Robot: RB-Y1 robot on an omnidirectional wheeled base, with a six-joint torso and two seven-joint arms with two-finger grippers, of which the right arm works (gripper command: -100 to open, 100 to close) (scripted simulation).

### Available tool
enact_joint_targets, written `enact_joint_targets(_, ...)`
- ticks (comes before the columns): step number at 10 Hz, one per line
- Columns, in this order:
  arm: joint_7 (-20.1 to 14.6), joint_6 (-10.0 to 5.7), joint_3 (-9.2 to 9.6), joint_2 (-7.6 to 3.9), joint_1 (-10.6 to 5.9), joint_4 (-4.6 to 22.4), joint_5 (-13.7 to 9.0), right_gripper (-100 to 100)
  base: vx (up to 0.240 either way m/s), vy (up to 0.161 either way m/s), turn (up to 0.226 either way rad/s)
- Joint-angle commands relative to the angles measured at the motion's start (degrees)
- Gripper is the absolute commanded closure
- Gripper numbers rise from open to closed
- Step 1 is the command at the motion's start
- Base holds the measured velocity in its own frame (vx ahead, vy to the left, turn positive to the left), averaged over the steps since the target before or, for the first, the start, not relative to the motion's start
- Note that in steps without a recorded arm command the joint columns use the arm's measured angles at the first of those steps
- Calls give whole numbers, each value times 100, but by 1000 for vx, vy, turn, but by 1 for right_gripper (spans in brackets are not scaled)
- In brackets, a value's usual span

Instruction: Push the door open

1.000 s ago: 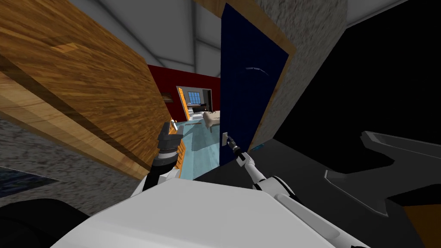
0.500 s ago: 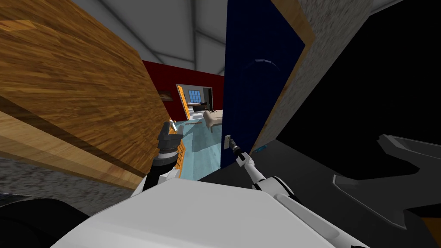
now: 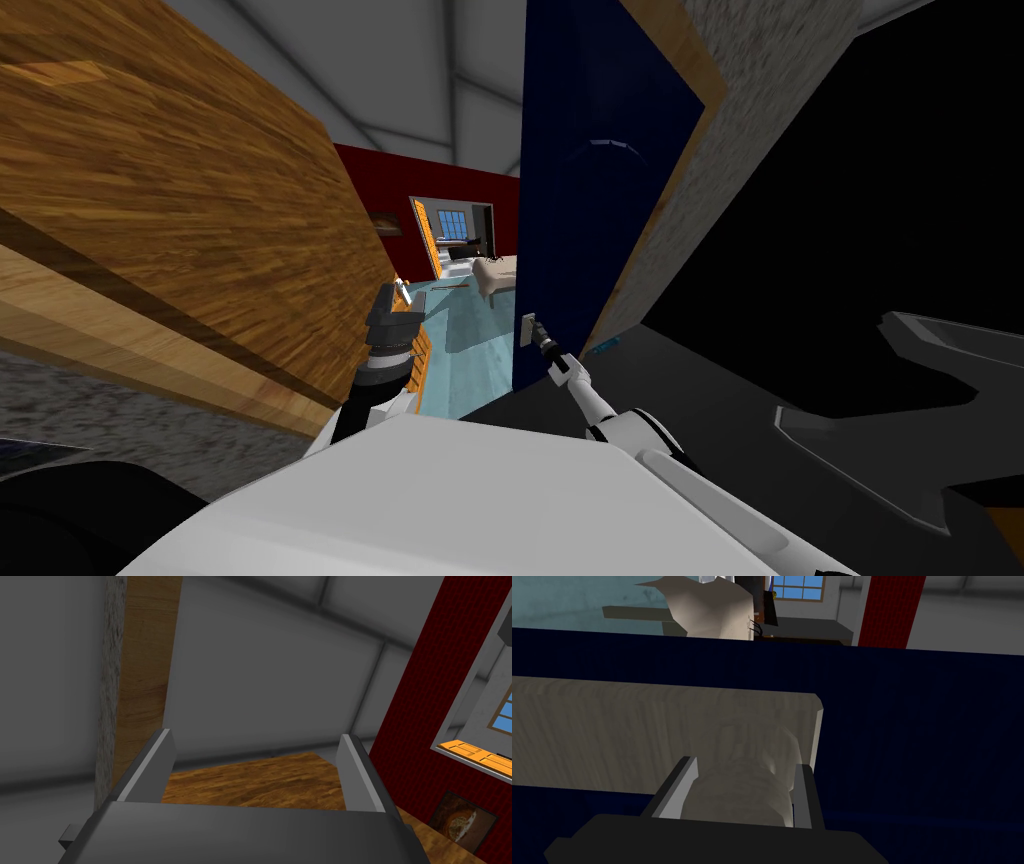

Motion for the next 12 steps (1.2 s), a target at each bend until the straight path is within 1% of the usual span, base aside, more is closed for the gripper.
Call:
enact_joint_targets(1,76,26,-84,7,3,2,-40,100,86,97,-20)
enact_joint_targets(4,192,65,-212,17,8,5,-102,100,152,120,-20)
enact_joint_targets(5,271,91,-299,24,12,7,-144,100,163,108,-4)
enact_joint_targets(6,311,105,-343,27,14,8,-165,100,125,107,-15)
enact_joint_targets(7,402,136,-444,35,18,11,-213,100,136,129,-21)
enact_joint_targets(8,448,151,-495,39,20,12,-237,100,134,122,-36)
enact_joint_targets(9,549,185,-607,48,24,15,-291,100,140,131,-14)
enact_joint_targets(10,600,202,-663,52,26,16,-318,100,155,135,-41)
enact_joint_targets(11,600,202,-663,52,26,16,-318,100,108,91,-34)
enact_joint_targets(12,708,239,-782,62,31,19,-375,100,98,89,-19)
